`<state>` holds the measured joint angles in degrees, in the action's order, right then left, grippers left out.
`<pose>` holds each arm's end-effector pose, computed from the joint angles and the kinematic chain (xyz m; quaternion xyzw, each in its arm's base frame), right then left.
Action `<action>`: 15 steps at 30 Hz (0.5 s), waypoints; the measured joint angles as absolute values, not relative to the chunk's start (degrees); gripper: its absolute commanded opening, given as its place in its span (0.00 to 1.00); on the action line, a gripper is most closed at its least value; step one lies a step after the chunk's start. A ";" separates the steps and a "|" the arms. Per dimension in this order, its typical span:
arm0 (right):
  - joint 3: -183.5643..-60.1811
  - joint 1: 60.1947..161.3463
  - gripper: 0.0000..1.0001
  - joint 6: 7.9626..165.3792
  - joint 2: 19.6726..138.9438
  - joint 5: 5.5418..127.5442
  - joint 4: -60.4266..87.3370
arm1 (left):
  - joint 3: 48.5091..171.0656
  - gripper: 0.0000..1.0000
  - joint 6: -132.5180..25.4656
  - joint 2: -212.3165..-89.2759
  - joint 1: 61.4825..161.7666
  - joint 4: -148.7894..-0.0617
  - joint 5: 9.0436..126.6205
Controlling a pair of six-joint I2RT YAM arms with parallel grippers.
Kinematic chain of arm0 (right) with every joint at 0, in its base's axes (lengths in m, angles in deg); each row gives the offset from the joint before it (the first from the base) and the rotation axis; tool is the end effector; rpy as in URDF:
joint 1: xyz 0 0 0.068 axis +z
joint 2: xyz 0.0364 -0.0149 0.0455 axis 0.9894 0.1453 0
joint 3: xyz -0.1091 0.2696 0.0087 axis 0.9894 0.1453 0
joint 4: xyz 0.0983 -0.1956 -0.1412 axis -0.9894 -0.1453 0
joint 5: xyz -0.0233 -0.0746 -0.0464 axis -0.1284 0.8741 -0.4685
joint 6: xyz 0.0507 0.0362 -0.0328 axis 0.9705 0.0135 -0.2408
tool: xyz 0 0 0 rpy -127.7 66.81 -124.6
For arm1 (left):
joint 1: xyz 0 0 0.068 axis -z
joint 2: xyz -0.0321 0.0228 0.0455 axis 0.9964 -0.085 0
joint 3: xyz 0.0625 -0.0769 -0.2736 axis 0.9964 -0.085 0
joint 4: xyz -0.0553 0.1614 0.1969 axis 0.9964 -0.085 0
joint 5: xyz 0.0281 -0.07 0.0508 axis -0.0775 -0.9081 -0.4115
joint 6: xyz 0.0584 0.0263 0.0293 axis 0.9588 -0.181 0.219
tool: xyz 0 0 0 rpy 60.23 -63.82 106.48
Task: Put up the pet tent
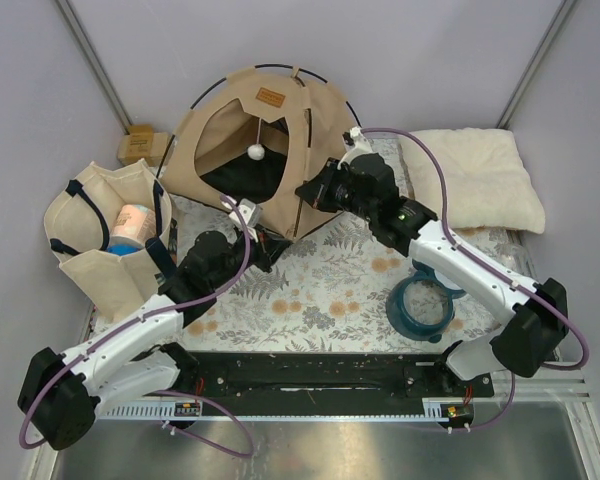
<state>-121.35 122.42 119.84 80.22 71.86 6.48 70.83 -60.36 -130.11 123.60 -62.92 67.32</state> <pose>0.2691 0.2352 0.3909 -0.0179 0.7902 0.4089 0.4561 0.1789 -0.1534 0.2927 0.1804 0.7317 -0.3626 0.5482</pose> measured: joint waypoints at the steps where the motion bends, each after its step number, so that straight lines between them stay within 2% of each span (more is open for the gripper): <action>1: -121.35 122.64 0.00 119.65 80.64 72.32 6.89 | 70.61 0.00 -60.36 -129.48 123.60 -63.56 67.32; 15: -122.01 123.99 0.00 119.49 82.80 77.15 8.95 | 69.85 0.00 -59.07 -126.85 123.91 -65.68 67.36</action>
<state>-122.01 123.99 119.49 82.80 77.15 8.95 69.85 -59.07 -126.85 123.91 -65.68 67.36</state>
